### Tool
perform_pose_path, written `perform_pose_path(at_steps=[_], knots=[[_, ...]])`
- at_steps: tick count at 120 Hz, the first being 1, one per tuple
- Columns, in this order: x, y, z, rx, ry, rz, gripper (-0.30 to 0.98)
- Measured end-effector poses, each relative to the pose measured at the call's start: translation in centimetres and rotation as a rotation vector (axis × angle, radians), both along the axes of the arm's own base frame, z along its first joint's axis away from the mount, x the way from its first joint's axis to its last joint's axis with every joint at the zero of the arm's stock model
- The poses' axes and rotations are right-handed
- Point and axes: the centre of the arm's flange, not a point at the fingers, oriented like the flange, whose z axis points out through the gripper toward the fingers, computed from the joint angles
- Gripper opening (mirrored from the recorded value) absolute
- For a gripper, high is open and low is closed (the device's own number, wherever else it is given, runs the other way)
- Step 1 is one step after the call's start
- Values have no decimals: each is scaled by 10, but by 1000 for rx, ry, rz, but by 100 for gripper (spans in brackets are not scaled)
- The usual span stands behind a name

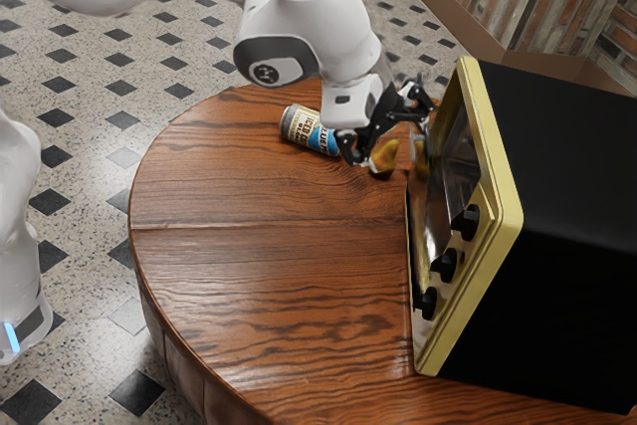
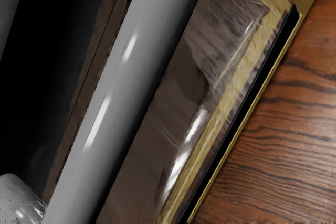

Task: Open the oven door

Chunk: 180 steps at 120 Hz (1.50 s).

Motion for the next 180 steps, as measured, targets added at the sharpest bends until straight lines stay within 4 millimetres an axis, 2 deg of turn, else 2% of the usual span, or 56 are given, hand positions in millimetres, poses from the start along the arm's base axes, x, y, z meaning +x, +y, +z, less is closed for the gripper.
perform_pose_path(at_steps=[12,47,52,67,73,78,88,91,97,110,118,121,124,128,134,137,140,144,147,151,159,165,171,176,180], knots=[[-17,1,-4,-8,-14,-7,67],[-69,5,-7,22,-42,-21,36],[-74,5,-6,19,-44,-18,58],[-86,5,-4,16,-8,-4,65],[-88,7,-10,7,25,6,74],[-89,11,-19,-8,57,19,86],[-93,21,-33,-35,111,37,95],[-97,23,-35,-41,122,40,93],[-112,29,-29,-77,151,53,62],[-139,38,-28,-164,300,74,65],[-149,54,-35,-301,454,103,66],[-147,47,-24,-342,489,94,67],[-141,33,-1,-373,503,77,67],[-125,12,28,-411,528,66,67],[-95,-29,71,-428,548,51,68],[-71,-47,95,-417,536,48,68],[-42,-56,120,-387,506,60,68],[-2,-58,134,-332,472,104,68],[25,-53,134,-305,448,147,68],[49,-41,135,-279,415,214,68],[70,-3,136,-252,388,368,68],[73,17,136,-251,395,464,68],[57,34,159,-263,364,546,68],[49,65,176,-282,335,642,68],[54,97,174,-296,332,732,68]])
